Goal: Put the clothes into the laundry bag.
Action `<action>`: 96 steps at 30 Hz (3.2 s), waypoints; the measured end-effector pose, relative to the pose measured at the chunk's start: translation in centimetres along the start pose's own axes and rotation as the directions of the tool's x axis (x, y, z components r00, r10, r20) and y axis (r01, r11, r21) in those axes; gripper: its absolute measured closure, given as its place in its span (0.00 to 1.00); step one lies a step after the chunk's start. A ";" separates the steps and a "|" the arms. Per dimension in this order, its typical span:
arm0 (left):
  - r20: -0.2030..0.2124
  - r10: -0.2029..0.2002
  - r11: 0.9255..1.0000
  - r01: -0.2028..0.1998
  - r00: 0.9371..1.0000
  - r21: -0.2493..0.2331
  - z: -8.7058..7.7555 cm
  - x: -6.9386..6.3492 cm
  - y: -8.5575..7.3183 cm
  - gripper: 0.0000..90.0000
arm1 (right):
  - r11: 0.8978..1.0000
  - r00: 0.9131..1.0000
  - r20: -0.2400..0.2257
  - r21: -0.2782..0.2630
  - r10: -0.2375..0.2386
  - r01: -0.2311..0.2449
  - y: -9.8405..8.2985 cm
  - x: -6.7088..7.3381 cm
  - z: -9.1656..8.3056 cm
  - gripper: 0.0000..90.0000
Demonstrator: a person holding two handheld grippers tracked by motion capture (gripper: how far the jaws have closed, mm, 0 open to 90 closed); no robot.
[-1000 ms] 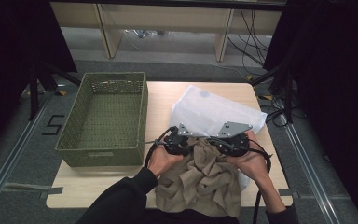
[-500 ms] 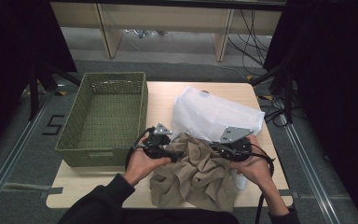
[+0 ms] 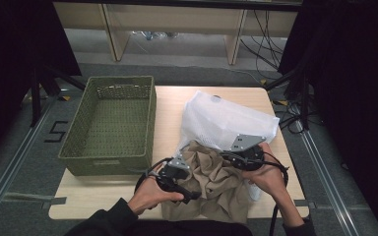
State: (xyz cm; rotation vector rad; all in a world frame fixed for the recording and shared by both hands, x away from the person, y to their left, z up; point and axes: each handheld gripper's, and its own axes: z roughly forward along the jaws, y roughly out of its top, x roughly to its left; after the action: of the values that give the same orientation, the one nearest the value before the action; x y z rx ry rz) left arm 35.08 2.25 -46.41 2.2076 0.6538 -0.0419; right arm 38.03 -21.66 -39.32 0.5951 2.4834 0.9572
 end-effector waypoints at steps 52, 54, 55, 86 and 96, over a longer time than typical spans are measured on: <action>-0.284 0.105 0.990 -0.128 0.953 -0.065 4.4 5.6 2.9 0.77 | 1.000 1.000 -0.017 0.011 0.009 -0.009 -0.7 0.1 -0.1 1.00; -0.252 0.109 0.987 -0.134 0.961 -0.084 4.0 4.6 3.0 0.81 | 1.000 1.000 -0.010 0.018 0.023 -0.023 -0.8 0.1 0.0 1.00; -0.244 0.117 0.986 -0.142 0.963 -0.086 3.8 4.2 2.9 0.81 | 1.000 1.000 -0.012 0.012 0.008 -0.008 -0.9 -0.1 0.0 1.00; -0.176 0.200 0.976 -0.180 0.964 0.122 8.0 -2.4 1.5 0.30 | 1.000 1.000 -0.018 0.022 0.019 -0.018 -0.9 -0.3 0.0 1.00; -0.238 0.109 0.992 -0.123 0.965 -0.042 4.9 -0.5 3.2 0.91 | 1.000 1.000 -0.015 0.008 0.015 -0.015 -0.7 -0.3 -0.7 1.00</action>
State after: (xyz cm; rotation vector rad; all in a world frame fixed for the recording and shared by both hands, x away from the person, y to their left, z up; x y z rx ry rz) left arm 37.01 -3.27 -47.31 2.2105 0.6438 0.2999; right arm 37.77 -22.66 -39.28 0.6124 2.4998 0.9616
